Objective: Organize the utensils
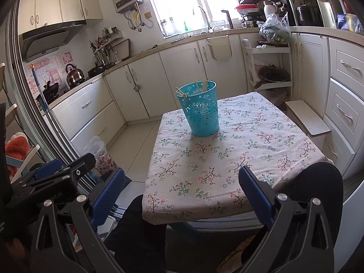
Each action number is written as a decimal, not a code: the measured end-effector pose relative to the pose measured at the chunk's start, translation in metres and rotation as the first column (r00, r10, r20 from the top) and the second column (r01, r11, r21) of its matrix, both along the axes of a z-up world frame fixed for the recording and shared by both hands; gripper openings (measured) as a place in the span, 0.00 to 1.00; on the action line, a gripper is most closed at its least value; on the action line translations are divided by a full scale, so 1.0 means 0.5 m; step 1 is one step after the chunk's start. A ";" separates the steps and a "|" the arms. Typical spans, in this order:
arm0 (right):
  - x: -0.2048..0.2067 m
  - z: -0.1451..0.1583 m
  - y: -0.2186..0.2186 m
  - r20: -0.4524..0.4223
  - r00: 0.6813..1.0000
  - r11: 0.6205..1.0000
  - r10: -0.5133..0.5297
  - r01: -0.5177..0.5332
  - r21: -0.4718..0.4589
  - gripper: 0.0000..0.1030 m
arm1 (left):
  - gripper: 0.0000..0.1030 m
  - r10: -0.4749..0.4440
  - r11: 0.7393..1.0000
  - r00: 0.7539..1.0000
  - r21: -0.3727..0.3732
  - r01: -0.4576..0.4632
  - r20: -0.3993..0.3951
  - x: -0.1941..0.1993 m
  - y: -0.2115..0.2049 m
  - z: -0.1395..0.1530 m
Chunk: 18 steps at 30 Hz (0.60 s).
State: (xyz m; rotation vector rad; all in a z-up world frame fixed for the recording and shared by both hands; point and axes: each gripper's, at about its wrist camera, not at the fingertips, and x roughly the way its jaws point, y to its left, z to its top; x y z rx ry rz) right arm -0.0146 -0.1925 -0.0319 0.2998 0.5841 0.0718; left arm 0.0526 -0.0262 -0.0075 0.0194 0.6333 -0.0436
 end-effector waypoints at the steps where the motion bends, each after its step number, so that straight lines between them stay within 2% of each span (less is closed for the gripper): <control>1: 0.000 -0.001 0.000 0.000 1.000 1.000 0.000 0.000 0.000 0.93 | 0.93 -0.001 1.000 1.000 0.000 0.001 0.000 0.000 0.002 0.000; 18: 0.002 -0.005 0.005 -0.003 1.000 1.000 0.001 -0.001 0.002 0.93 | 0.93 -0.001 1.000 1.000 0.000 0.001 0.001 -0.001 0.001 -0.005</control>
